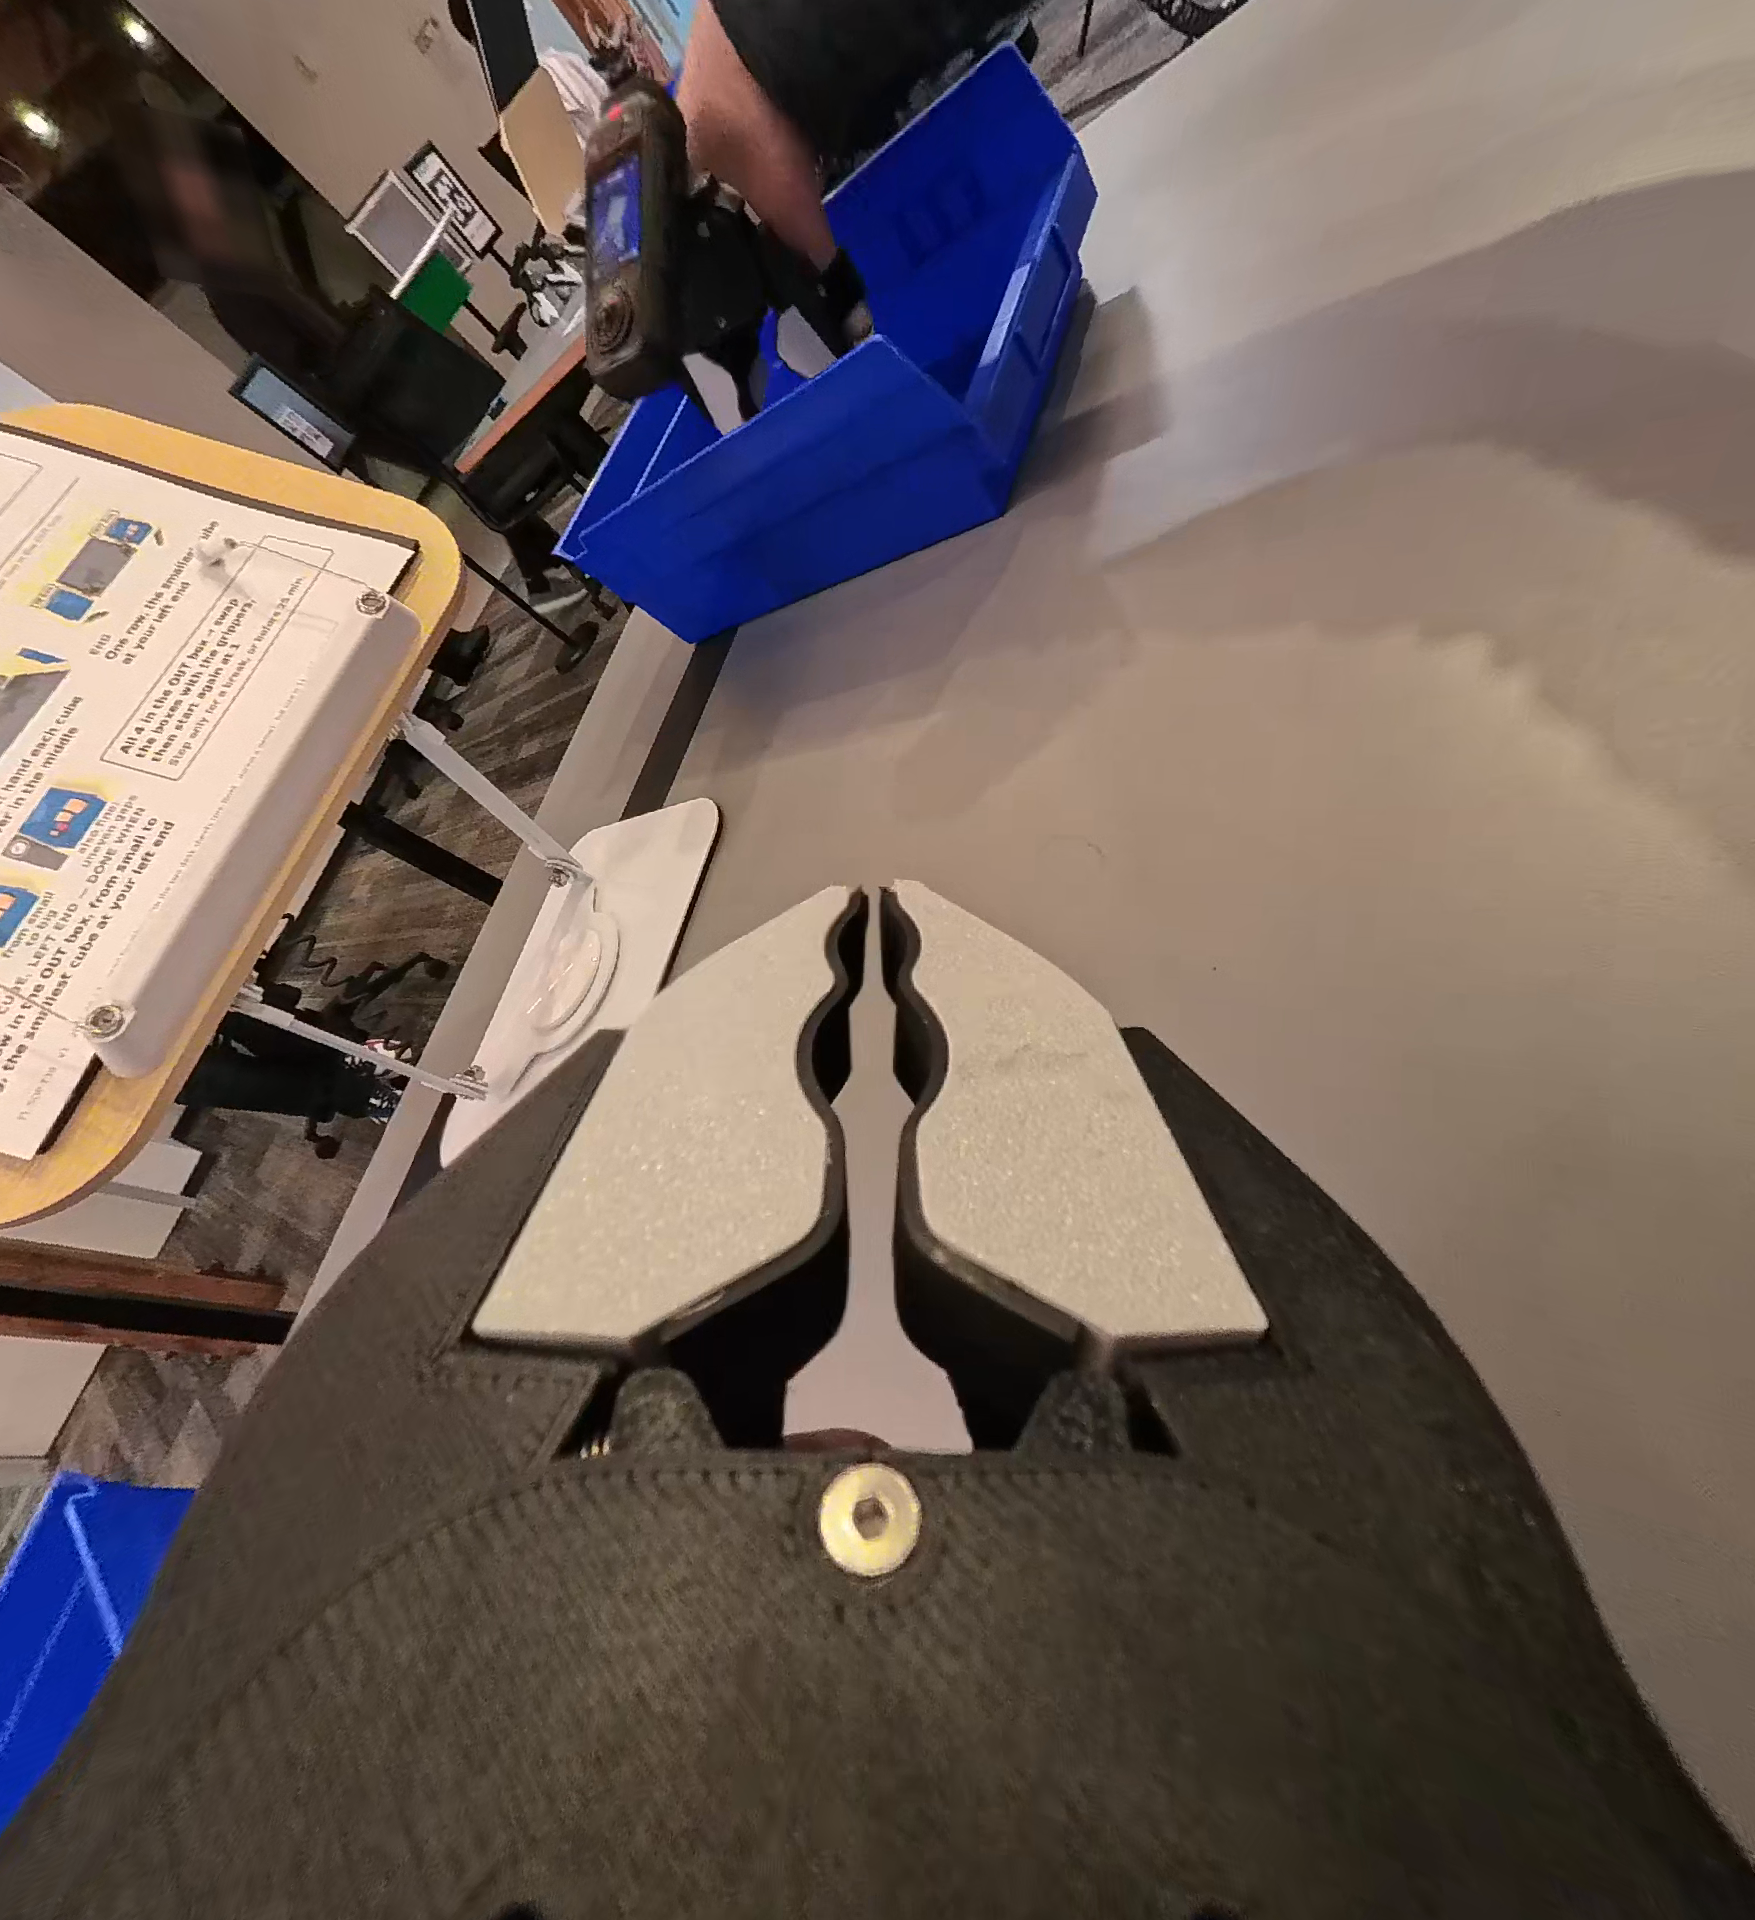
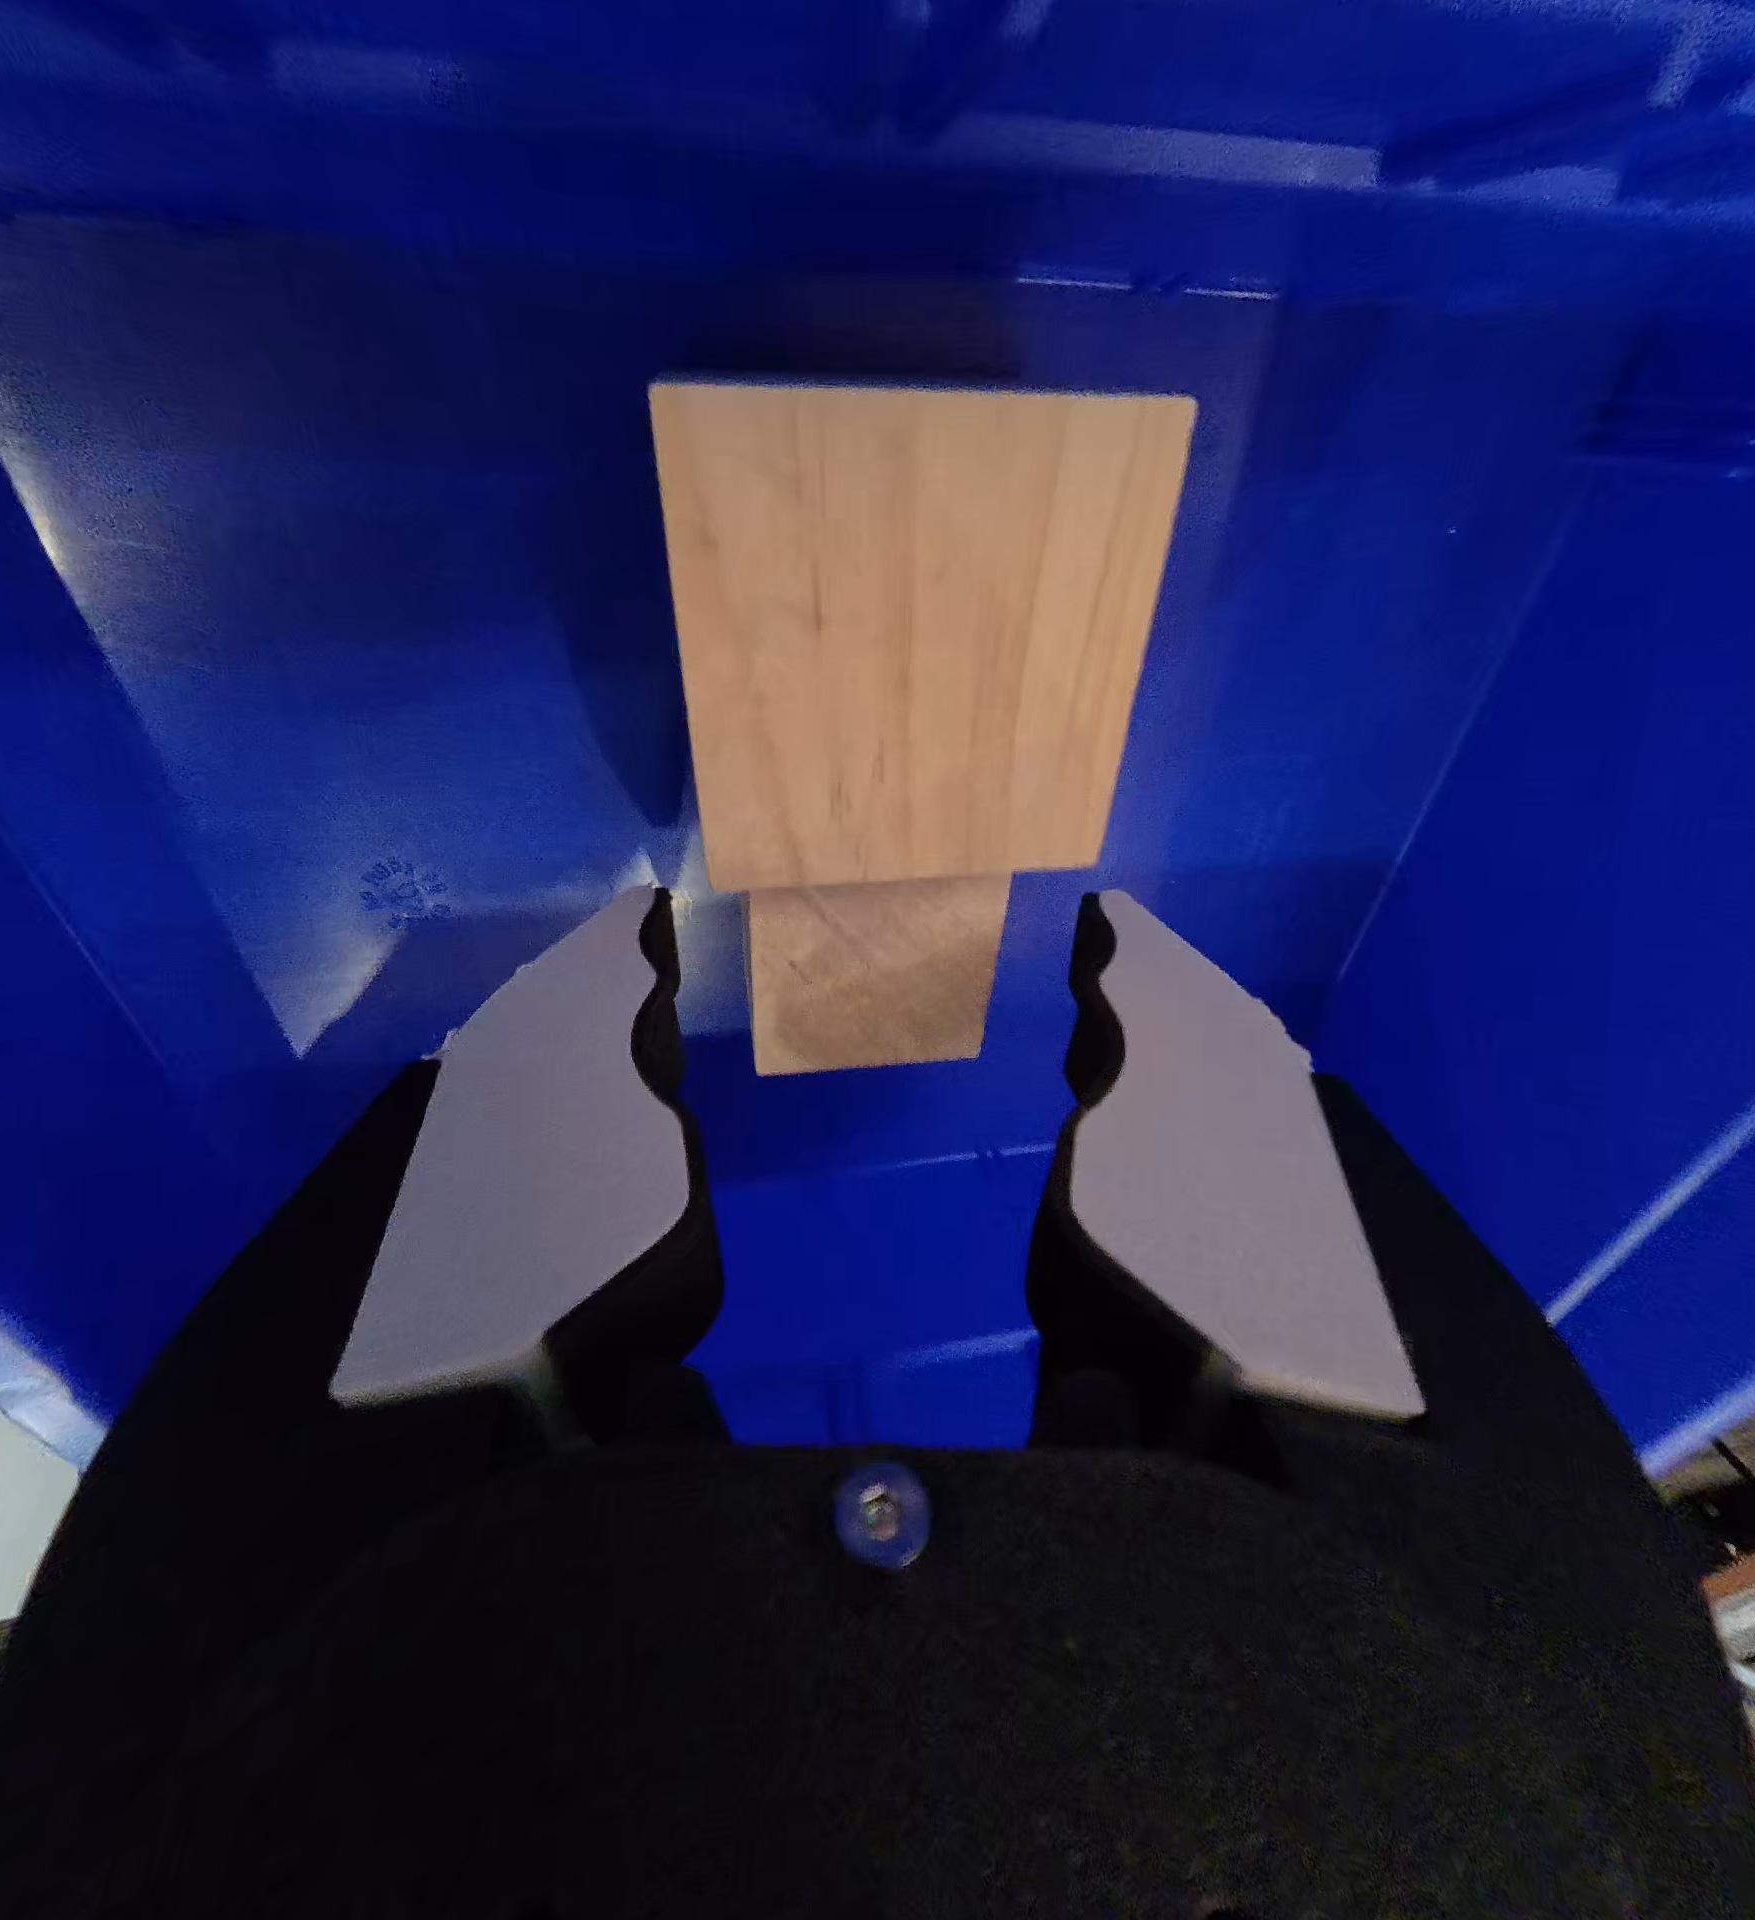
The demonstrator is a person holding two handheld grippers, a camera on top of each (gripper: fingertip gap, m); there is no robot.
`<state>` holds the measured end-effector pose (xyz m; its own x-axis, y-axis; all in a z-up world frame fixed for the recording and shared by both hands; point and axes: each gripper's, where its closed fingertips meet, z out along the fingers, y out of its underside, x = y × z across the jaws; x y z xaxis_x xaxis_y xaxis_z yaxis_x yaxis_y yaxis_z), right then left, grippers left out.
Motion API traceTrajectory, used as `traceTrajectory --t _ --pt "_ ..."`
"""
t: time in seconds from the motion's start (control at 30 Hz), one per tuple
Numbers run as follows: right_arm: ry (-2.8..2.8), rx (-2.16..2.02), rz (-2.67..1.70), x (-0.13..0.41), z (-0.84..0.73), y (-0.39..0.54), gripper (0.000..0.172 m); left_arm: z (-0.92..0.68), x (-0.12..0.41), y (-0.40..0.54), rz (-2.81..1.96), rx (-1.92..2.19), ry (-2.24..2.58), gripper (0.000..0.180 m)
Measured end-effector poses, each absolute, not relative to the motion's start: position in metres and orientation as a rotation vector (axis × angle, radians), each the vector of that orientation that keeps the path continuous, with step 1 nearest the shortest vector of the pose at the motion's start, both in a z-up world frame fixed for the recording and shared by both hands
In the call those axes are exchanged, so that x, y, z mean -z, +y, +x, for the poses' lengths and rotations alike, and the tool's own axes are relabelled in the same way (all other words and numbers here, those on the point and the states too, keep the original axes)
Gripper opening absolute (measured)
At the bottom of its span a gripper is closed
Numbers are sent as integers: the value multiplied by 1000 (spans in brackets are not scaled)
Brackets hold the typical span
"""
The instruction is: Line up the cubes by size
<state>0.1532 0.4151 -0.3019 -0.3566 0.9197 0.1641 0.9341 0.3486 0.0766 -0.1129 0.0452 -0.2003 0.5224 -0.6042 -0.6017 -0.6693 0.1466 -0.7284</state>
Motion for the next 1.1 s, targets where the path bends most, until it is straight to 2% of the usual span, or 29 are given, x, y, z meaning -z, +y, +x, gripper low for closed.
traceTrajectory --t 0.03,0.2,0.4,0.53,0.73,0.97,1.1 --pt "-2493 261 -1730 298 155 417 75 -114 199 45 -1526 -71 1139 3" --pt "-2332 317 -1703 251 159 419 76 -133 188 46 -1536 -123 1108 13" --pt "-2090 384 -1604 183 165 384 55 -208 163 46 -1608 -328 1007 27" --pt "-2015 280 -1509 163 156 328 44 -283 147 51 -1709 -466 923 39" --pt "-2055 74 -1420 181 129 231 42 -376 164 81 -1931 -519 936 49" --pt "-2192 -159 -1377 226 102 143 43 -436 235 127 -2207 -399 1067 62" --pt "-2232 -211 -1370 237 98 118 42 -462 272 140 -2360 -411 1167 62"
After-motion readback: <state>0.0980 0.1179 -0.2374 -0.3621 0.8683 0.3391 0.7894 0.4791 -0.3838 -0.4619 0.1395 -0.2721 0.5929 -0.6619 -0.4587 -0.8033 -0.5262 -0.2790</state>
